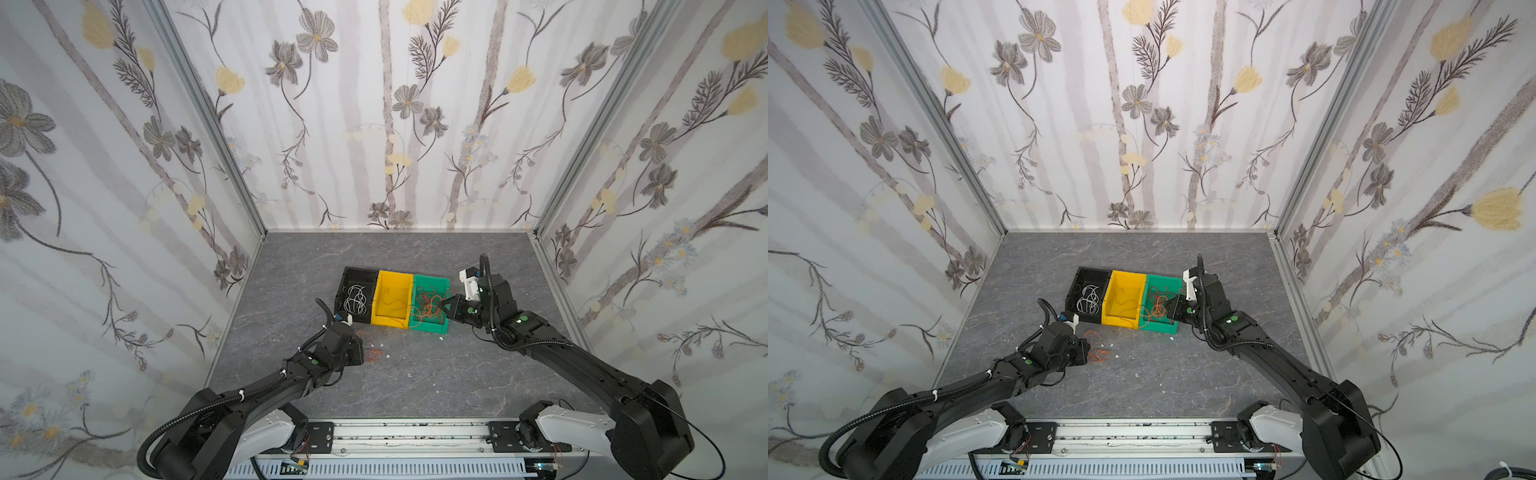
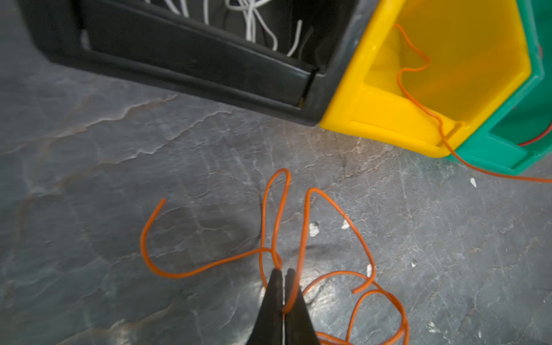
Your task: Untangle the cables
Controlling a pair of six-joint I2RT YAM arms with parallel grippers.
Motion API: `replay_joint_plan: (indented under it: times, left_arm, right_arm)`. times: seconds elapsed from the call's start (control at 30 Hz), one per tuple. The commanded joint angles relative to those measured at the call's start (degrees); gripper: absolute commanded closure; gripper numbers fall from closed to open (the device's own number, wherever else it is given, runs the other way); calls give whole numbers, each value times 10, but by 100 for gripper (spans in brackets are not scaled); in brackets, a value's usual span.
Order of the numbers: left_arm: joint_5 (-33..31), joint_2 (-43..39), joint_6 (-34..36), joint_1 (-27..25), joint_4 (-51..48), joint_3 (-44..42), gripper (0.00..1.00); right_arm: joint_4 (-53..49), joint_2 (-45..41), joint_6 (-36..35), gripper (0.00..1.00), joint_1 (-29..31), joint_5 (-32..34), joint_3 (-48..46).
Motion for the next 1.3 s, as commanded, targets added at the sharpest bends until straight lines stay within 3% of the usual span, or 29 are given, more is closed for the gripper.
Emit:
replay_joint_plan:
  times: [0.0,0.2,0.43,0.77,1.0,1.27]
  left_arm:
    - [-26,-12,-30,11,-51,3,100]
    - [-17,-15,-36,15,-49,7,100]
    - [-4,-15,-39,15,-40,5,100]
    - [19,-35,-45,15,-20,-15,100]
    - [27,-44,-48,16,-16,-21,100]
    - [30,-61,-45,15,-23,-17,100]
  right_arm:
    - [-23,-13,-18,98,-11,11,3]
    - [-17,4,-32,98,-9,-51,38]
    - [68,77,8,98,19,-100,85]
    - [94,219,17,98,46,-105,218]
    - [64,344,0,98,55,-58,281]
    - [-21,412,-52,92,84,72,330]
